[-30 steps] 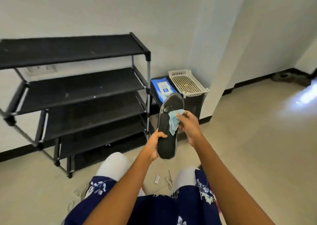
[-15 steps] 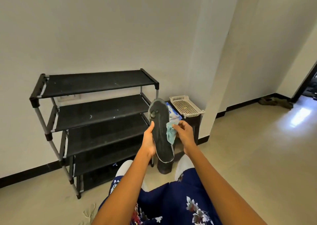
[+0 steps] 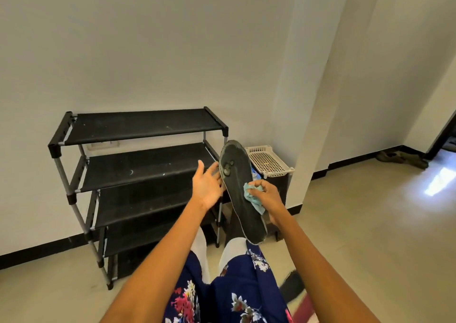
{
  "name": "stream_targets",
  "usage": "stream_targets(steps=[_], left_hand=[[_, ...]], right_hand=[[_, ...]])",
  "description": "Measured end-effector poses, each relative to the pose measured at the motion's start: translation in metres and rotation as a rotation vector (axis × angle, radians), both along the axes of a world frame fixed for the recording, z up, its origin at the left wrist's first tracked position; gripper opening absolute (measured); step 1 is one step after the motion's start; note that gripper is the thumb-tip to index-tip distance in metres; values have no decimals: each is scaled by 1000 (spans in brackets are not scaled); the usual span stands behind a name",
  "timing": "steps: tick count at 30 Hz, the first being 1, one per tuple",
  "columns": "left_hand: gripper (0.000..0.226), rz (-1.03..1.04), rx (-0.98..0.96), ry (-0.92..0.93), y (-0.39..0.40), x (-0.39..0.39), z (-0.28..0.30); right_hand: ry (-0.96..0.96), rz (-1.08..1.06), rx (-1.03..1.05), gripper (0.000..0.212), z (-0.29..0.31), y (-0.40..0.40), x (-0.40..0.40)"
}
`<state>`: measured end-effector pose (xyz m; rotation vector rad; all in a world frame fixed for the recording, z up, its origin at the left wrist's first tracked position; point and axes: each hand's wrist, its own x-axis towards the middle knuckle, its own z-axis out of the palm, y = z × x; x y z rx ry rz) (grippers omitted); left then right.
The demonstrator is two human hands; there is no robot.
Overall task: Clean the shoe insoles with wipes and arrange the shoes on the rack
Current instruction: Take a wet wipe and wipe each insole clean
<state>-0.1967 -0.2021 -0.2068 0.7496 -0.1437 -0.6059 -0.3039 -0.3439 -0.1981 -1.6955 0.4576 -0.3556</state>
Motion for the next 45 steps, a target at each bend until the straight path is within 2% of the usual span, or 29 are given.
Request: stream_targets(steps=[4,7,11,14,19,30,33,35,37,40,45], left_hand=[[67,13,-11,-4,-1,19,26],[74,-60,-8,8,-8,19,36],[72,-137,-79,57,-21,13,29],[68,-126,-129,82,-26,12,15],[55,-217,-103,14,-29,12,10],[57,-179,-176,89,-34,18,-14],[51,-151,-154,111,-30,22,-19],[54,-154,-147,129,-26,22,-23],[61,-164,-132,139,-22,22,-27],[66,-171,-102,114,-12,23,-30],[67,-213,-32,114,10,31,-29]], right_hand=[[20,92,-13,8,3,-12,-4],[48,168,-16,10,2,-11,-4],[91,266,-28,10,-3,-11,-8],[115,263,-33,11,-10,-16,-12],[116,222,-16,10,-18,-22,-12],[91,120,25,8,-37,-23,0],[25,-4,-127,10,-39,-16,8],[-71,-178,-180,13,-32,-8,19],[-183,-259,-212,15,-19,3,33],[-274,-198,-358,13,-3,25,58],[-183,-121,-698,19,-9,62,84]])
